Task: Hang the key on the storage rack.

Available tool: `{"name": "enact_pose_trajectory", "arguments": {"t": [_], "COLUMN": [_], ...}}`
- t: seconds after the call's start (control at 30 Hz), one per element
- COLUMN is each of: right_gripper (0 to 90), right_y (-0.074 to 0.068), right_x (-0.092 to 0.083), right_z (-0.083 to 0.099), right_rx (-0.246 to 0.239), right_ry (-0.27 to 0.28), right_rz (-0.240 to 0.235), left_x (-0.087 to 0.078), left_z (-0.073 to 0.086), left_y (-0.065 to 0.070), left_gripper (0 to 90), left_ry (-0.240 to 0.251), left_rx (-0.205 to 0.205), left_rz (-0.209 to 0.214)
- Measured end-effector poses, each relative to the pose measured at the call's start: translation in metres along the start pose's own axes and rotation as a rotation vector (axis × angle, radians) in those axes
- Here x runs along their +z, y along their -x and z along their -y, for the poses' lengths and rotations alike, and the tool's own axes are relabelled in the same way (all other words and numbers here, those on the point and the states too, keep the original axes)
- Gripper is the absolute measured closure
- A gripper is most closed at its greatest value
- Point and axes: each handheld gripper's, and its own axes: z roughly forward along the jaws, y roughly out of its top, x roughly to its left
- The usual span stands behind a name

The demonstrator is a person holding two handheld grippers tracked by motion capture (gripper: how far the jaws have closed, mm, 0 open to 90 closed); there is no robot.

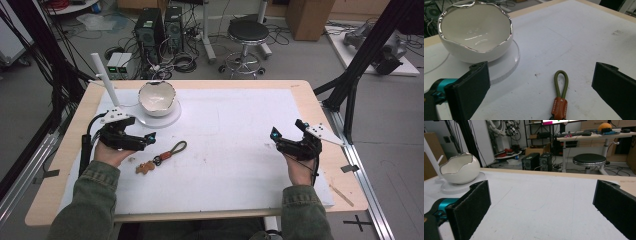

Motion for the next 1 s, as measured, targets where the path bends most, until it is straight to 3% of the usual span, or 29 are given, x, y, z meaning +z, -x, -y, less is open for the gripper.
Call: {"name": "enact_pose_trajectory", "arguments": {"t": [0.37, 0.57, 1.0], "right_gripper": [0.5, 0.5, 0.5], "right_y": [0.0, 0.001, 0.0], "right_x": [0.0, 0.0, 0.0], "right_z": [0.0, 0.0, 0.0], "right_rx": [0.005, 0.004, 0.004], "right_ry": [0.001, 0.001, -0.001], "right_rz": [-0.004, -0.005, -0.009], "left_x": [0.013, 0.025, 0.035], "left_z": [0.002, 0.006, 0.01], "left_y": [0.004, 0.007, 0.008], "left_gripper": [2.2, 2.2, 2.2], "left_ry": [-0.069, -0.147, -0.22], "left_rx": [0.02, 0.029, 0.037], "left_rz": [0.036, 0.065, 0.085]}}
